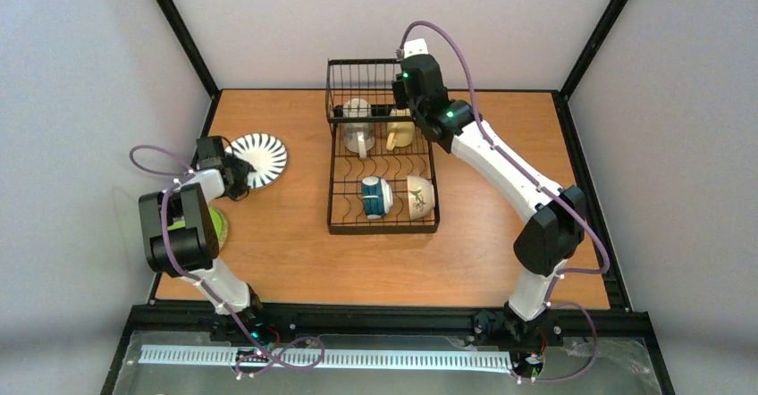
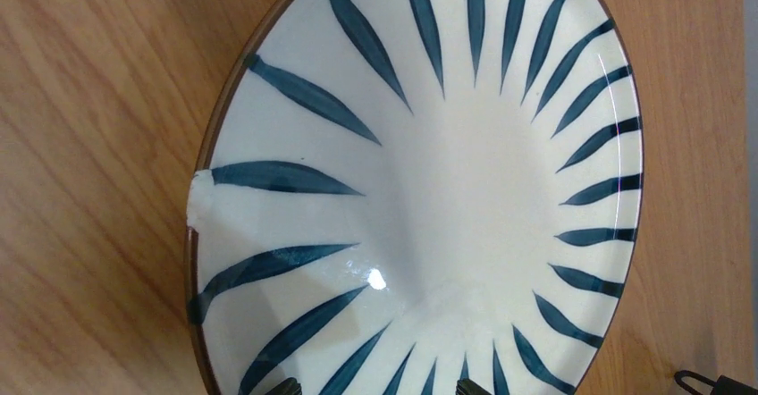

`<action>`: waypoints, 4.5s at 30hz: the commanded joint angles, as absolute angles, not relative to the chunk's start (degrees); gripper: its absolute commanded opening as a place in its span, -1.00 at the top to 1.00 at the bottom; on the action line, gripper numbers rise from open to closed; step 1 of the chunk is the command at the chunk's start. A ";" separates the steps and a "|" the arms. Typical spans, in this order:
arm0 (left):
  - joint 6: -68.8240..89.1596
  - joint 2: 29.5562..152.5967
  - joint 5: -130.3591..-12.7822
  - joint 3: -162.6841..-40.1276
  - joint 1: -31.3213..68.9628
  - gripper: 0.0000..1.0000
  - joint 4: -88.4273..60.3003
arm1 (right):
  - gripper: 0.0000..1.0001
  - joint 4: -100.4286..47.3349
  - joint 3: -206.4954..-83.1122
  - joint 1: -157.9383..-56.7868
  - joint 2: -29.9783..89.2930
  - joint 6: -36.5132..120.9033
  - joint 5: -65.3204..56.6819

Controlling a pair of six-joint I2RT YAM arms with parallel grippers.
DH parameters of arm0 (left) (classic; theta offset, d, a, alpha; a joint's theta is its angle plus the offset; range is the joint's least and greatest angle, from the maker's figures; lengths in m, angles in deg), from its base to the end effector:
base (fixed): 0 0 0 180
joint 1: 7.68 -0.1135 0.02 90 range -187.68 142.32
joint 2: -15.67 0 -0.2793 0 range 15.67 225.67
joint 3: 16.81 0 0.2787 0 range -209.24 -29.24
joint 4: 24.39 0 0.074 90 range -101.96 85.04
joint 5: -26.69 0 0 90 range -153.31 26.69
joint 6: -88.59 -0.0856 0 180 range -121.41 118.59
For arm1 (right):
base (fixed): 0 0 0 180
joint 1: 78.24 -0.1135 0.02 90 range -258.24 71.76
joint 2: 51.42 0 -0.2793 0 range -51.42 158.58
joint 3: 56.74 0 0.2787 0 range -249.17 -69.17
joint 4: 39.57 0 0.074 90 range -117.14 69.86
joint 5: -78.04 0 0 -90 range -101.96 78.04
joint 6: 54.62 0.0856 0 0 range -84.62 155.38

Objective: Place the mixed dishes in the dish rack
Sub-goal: Move the plate to the center of the board.

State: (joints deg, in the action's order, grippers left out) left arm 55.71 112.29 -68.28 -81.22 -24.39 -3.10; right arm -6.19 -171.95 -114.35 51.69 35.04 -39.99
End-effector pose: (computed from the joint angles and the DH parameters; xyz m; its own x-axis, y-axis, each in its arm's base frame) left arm 0.3687 0.1029 0.1143 -0.2189 -0.9392 -0.2644 -0.7753 0.3319 -0.5373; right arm 0.4238 0.2594 0.3897 -0.2922 -0.2196 -0.9308 -0.1682 0.9699 -0.1761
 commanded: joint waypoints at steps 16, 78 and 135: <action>53.12 109.14 -67.26 -73.46 -20.13 -0.98 3.12 | -0.49 -7.55 -161.29 -110.62 41.30 40.66 -43.98; 51.90 94.70 -69.12 -60.00 -7.33 -0.94 10.10 | -0.50 -7.11 -155.04 -109.61 37.92 44.52 -43.51; 68.45 70.49 -57.78 -66.53 9.34 -0.96 25.36 | -0.49 -9.30 -153.09 -109.43 33.21 41.56 -36.58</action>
